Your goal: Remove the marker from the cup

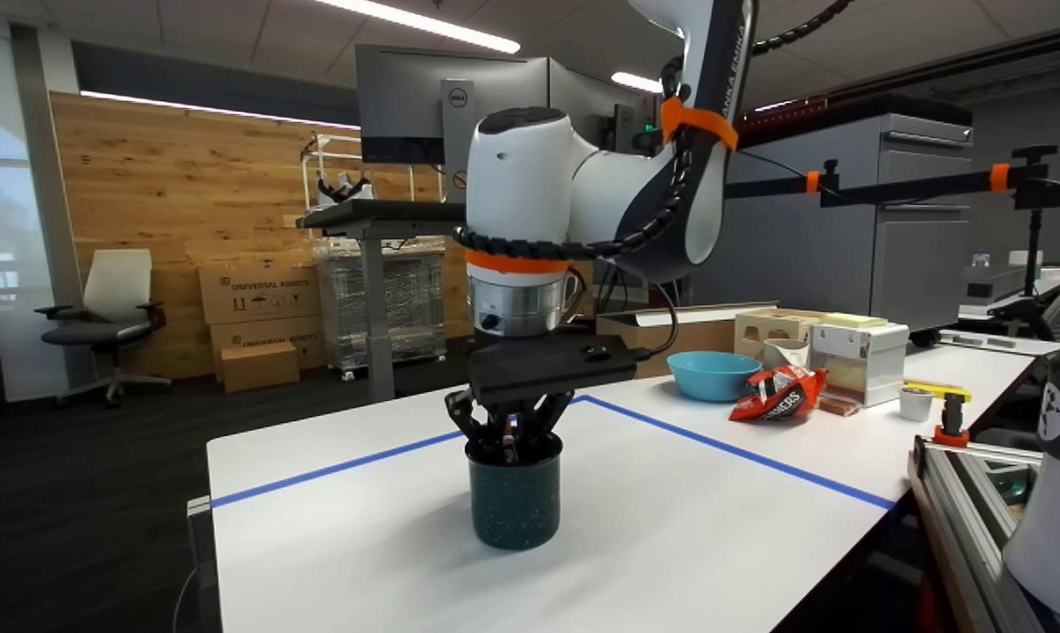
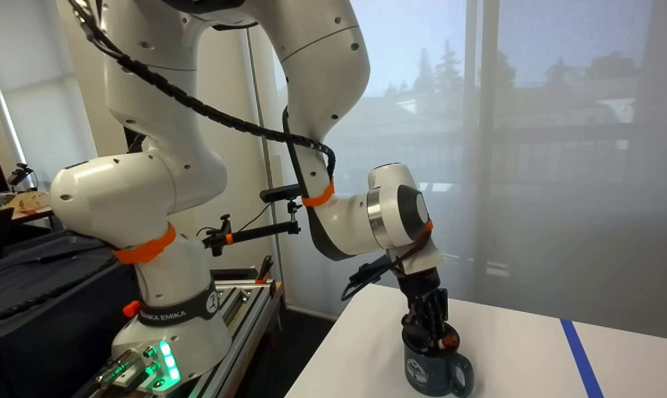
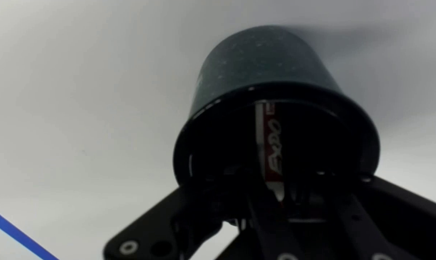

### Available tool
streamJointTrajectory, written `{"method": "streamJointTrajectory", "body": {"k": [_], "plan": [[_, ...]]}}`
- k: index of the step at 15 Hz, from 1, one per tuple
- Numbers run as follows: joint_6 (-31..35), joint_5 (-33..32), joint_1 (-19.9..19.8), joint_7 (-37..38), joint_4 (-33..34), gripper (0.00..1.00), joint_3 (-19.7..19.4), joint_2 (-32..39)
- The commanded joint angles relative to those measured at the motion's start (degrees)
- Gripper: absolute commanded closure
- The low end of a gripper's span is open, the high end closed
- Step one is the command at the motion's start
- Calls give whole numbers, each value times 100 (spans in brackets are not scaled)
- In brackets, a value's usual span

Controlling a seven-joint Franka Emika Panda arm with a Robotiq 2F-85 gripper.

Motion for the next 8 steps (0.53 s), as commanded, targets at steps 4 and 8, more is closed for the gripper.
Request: {"method": "streamJointTrajectory", "body": {"k": [4,8], "plan": [[107,163,3,24,-77,95,162,-268],[38,470,-24,33,-324,95,315,-714]]}}
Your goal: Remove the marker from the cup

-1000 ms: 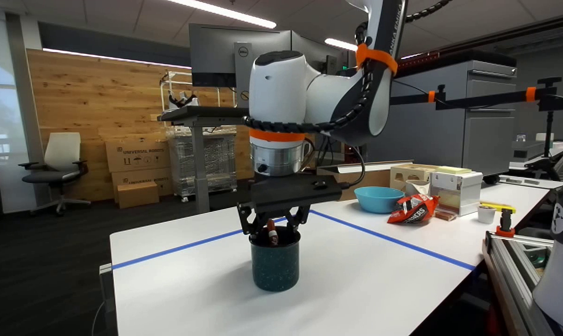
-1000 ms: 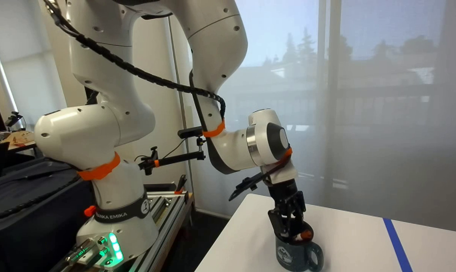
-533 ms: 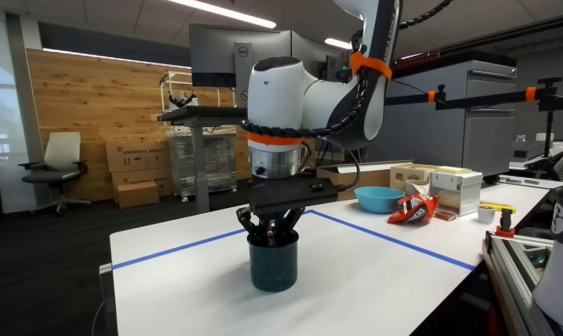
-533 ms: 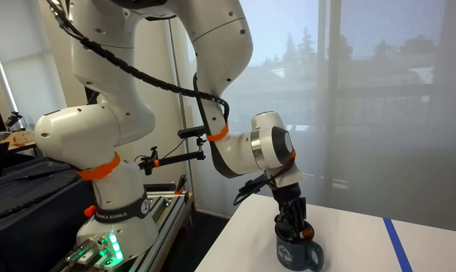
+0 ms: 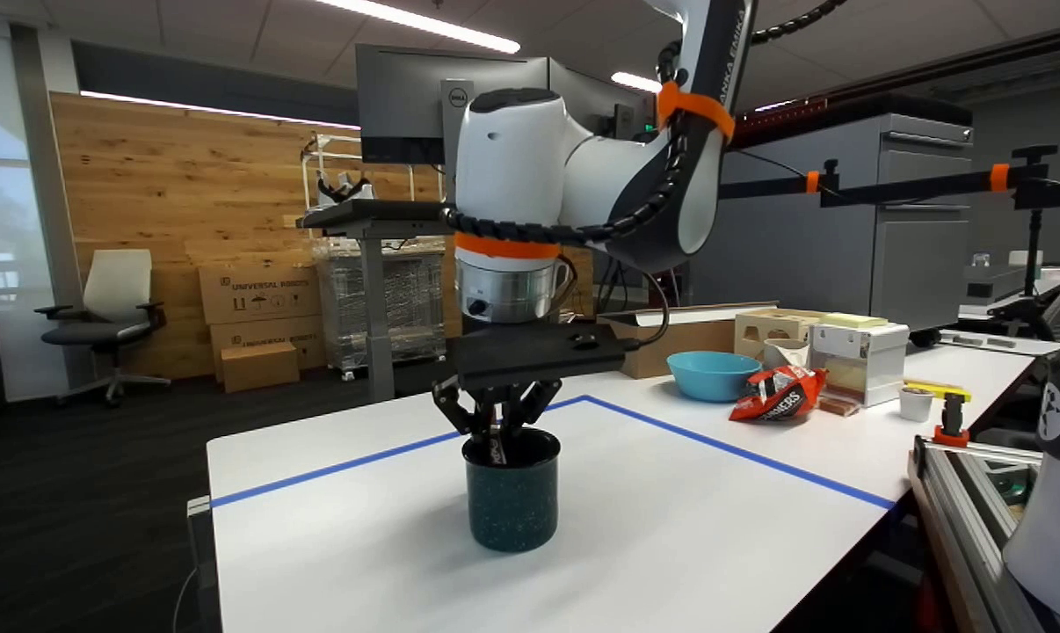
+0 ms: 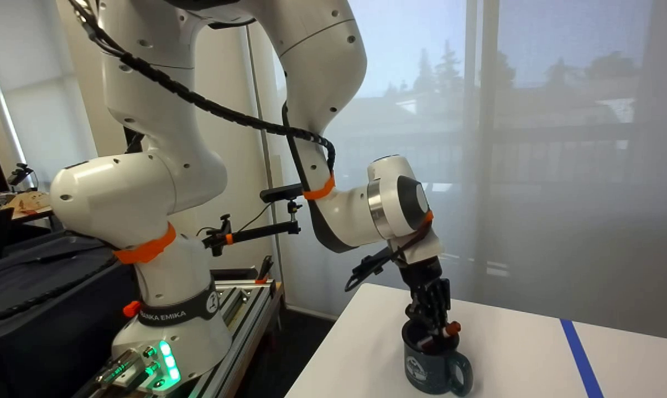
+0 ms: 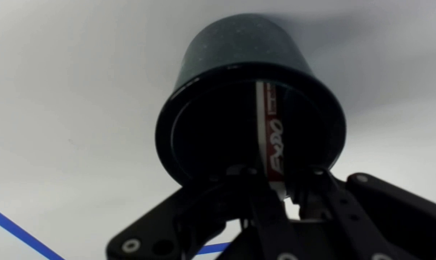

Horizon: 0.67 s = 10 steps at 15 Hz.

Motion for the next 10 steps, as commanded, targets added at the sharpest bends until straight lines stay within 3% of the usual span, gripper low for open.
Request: {"method": "streamJointTrajectory", "body": {"k": [1,10], "plan": [[16,422,-38,57,-416,95,178,-680],[-55,1362,-59,97,-1472,95,163,-2237]]}}
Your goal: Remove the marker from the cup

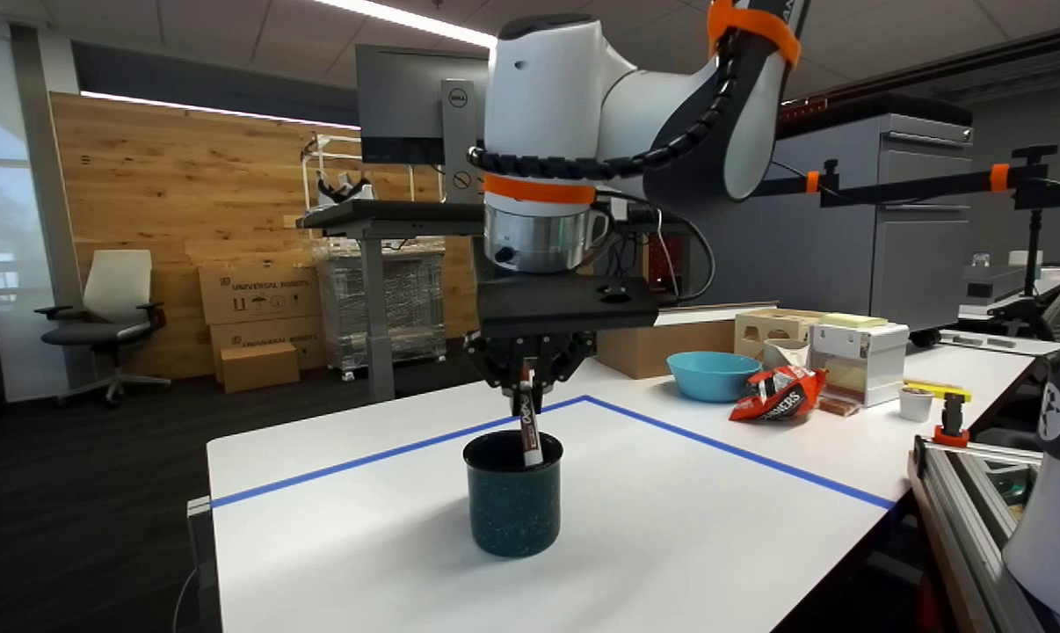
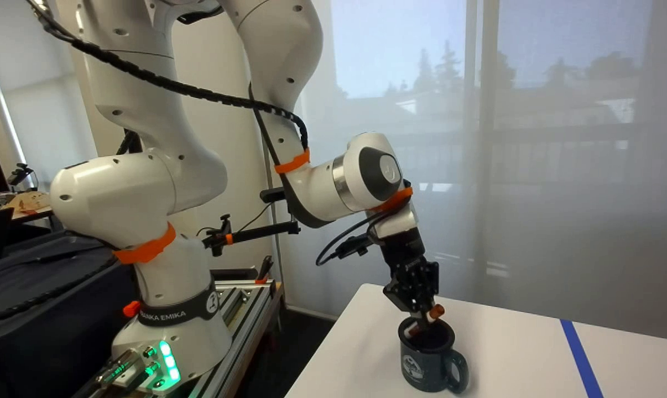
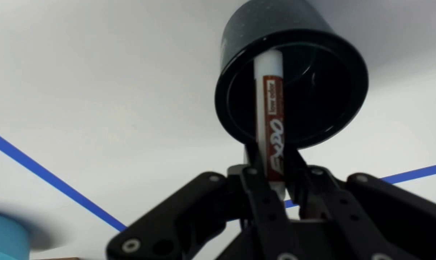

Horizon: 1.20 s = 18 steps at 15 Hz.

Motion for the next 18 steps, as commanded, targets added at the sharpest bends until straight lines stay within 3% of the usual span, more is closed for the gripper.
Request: {"method": "streamJointTrajectory", "body": {"k": [1,4,5,10,18], "plan": [[-43,493,-14,-7,-644,95,27,-994],[-121,810,27,-86,-938,95,-45,-1425],[-377,675,50,78,-578,95,-56,-1065],[-697,746,25,131,-558,95,-198,-948],[-490,486,-149,668,-583,95,-547,-49]]}}
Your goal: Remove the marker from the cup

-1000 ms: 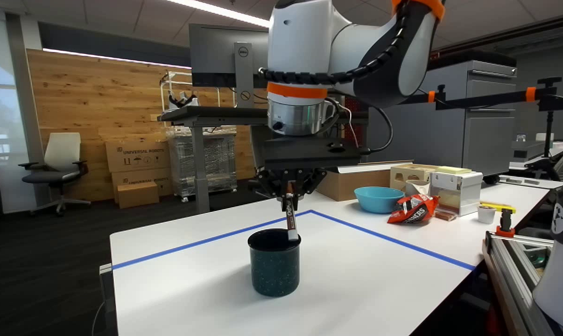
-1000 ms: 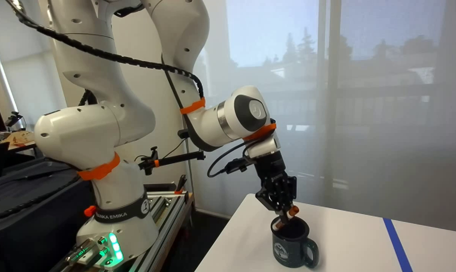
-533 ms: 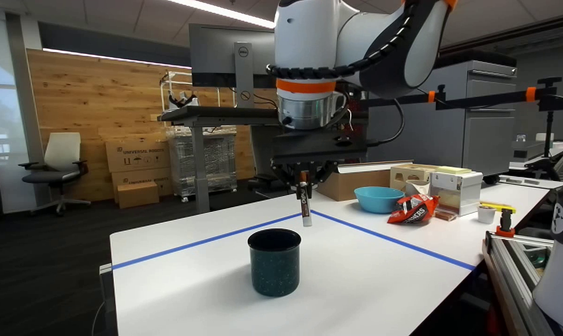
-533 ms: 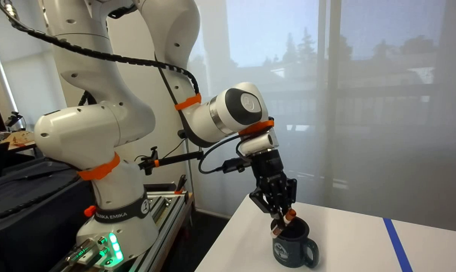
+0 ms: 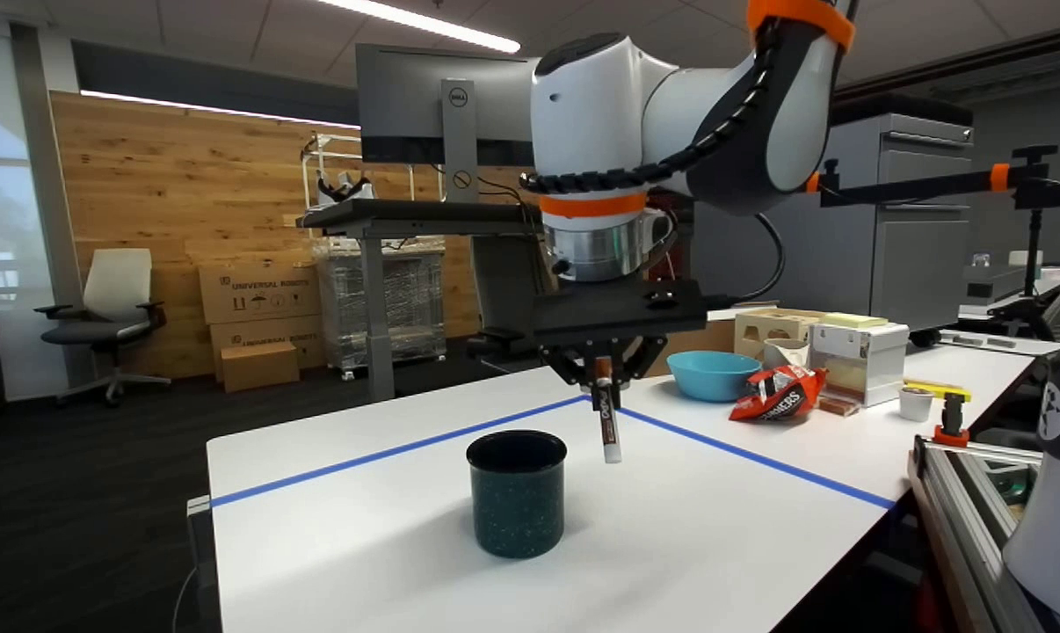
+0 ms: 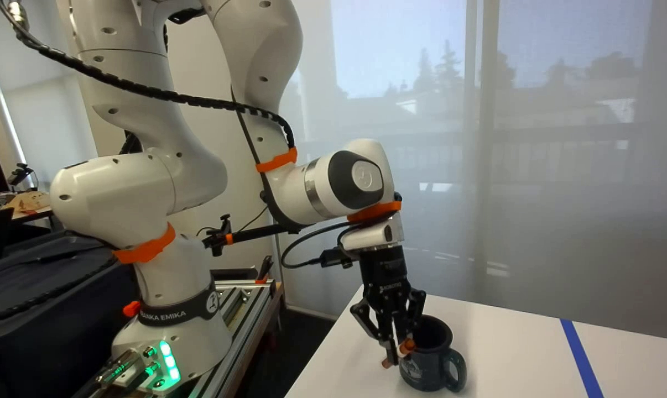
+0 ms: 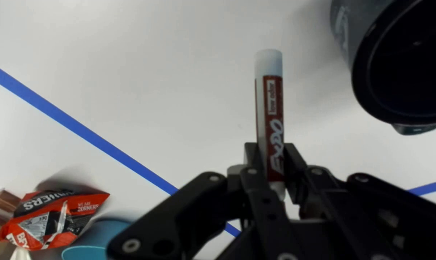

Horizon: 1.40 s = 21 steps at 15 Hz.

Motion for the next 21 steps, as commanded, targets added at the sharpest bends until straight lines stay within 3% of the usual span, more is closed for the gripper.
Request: {"method": "streamJointTrajectory", "body": {"k": [1,11,21], "plan": [[156,-173,-139,379,-1,95,-141,504],[476,-1020,-575,979,6,95,-699,1402],[619,-1332,-762,953,14,95,-1090,1364]]}}
